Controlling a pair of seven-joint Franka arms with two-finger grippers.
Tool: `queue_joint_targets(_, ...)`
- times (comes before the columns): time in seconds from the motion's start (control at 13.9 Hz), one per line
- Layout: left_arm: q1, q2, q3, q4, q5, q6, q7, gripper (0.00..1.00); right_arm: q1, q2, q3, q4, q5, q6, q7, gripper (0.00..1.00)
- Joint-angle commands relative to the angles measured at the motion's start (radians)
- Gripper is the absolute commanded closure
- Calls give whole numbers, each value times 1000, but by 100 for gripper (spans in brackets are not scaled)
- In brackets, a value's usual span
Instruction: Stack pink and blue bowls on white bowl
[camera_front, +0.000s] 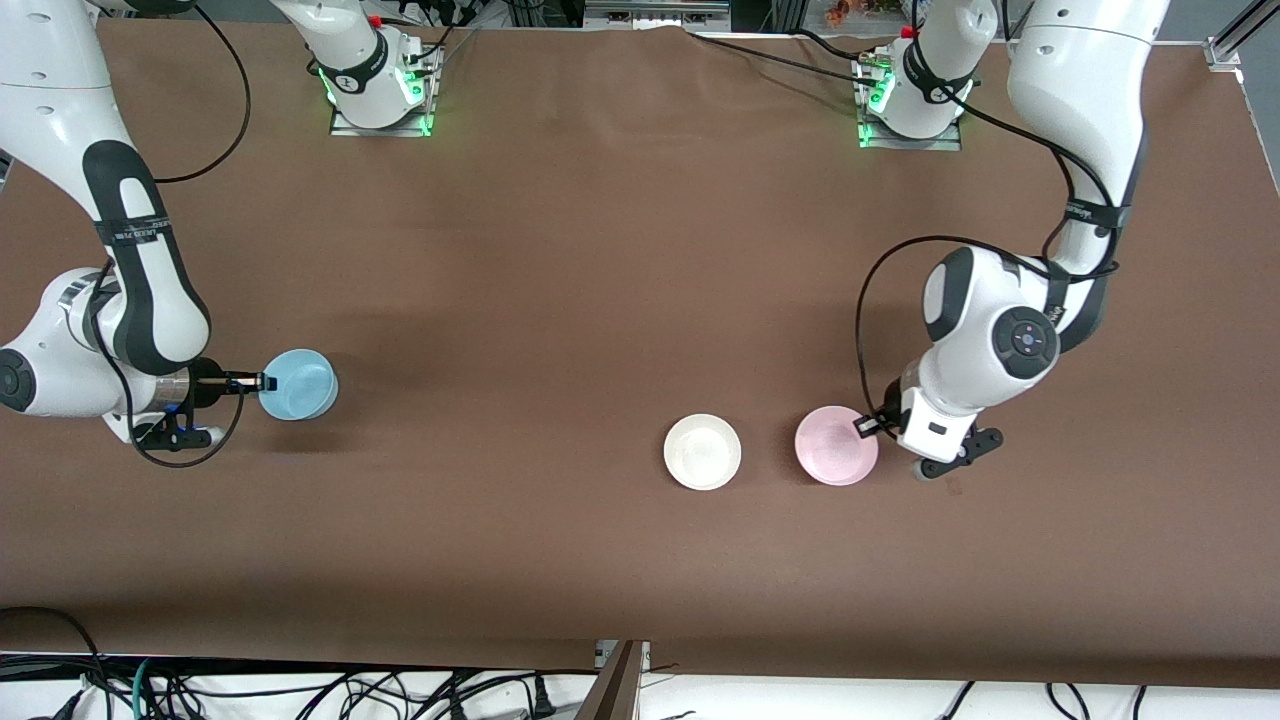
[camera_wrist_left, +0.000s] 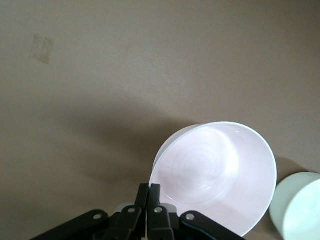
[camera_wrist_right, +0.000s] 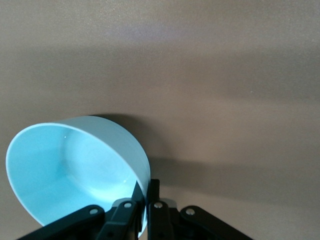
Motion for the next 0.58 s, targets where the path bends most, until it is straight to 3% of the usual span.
queue_joint_targets(0.0, -67, 4, 8, 37, -16, -4, -110, 100, -5, -23, 14, -14, 18, -10, -22, 100)
queue_joint_targets(0.5, -170, 73, 8, 132, -65, 2, -327, 100, 3, -30, 47, 113, 20, -183, -19, 100)
